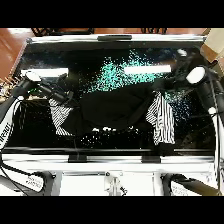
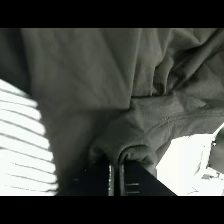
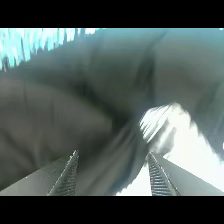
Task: Fold the shirts.
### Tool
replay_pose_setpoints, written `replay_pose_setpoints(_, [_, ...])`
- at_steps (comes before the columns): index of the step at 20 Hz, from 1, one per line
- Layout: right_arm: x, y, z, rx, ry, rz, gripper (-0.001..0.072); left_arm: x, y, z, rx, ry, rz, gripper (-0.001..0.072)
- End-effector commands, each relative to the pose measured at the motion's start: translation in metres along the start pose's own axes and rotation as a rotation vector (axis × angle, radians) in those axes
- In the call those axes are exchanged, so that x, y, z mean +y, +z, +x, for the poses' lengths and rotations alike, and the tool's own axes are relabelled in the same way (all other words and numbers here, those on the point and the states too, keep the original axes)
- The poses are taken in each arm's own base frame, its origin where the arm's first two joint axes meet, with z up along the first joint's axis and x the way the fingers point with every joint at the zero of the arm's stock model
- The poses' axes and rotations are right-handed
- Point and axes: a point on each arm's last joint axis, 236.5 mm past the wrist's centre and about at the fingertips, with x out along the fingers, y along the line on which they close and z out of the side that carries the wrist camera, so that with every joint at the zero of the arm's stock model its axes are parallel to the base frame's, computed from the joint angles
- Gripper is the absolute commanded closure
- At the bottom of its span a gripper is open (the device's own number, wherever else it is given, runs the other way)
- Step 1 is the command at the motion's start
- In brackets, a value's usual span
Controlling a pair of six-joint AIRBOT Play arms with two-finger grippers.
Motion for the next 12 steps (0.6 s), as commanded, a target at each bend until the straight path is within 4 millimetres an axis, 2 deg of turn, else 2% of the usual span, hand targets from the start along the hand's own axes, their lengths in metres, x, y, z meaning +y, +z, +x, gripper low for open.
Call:
replay_pose_setpoints(1, [0.057, -0.061, -0.012, 0.19, -0.103, -0.393, 0.0161, 0.012, -0.003, -0.021, -0.02, 0.026, 0.002, 0.0653])
replay_pose_setpoints(2, [0.084, -0.079, -0.006, 0.215, -0.09, -0.473, 0.0161, 0.013, -0.003, -0.025, -0.029, 0.027, 0.0, 0.0653])
replay_pose_setpoints(3, [0.101, -0.095, 0.0, 0.233, -0.087, -0.506, 0.0161, 0.013, -0.002, -0.027, -0.033, 0.028, 0.001, 0.0653])
replay_pose_setpoints(5, [0.133, -0.129, 0.012, 0.276, -0.019, -0.476, 0.0161, 0.015, -0.002, -0.025, -0.032, 0.028, 0.005, 0.0654])
replay_pose_setpoints(7, [0.153, -0.156, 0.023, 0.311, 0.032, -0.503, 0.0161, 0.017, 0.0, -0.024, -0.038, 0.031, 0.02, 0.0653])
replay_pose_setpoints(10, [0.169, -0.166, 0.042, 0.31, 0.035, -0.602, 0.0161, 0.018, 0.002, -0.025, -0.045, 0.033, 0.02, 0.0653])
replay_pose_setpoints(12, [0.183, -0.178, 0.052, 0.335, 0.083, -0.595, 0.0161, 0.017, 0.001, -0.024, -0.041, 0.032, 0.02, 0.0653])
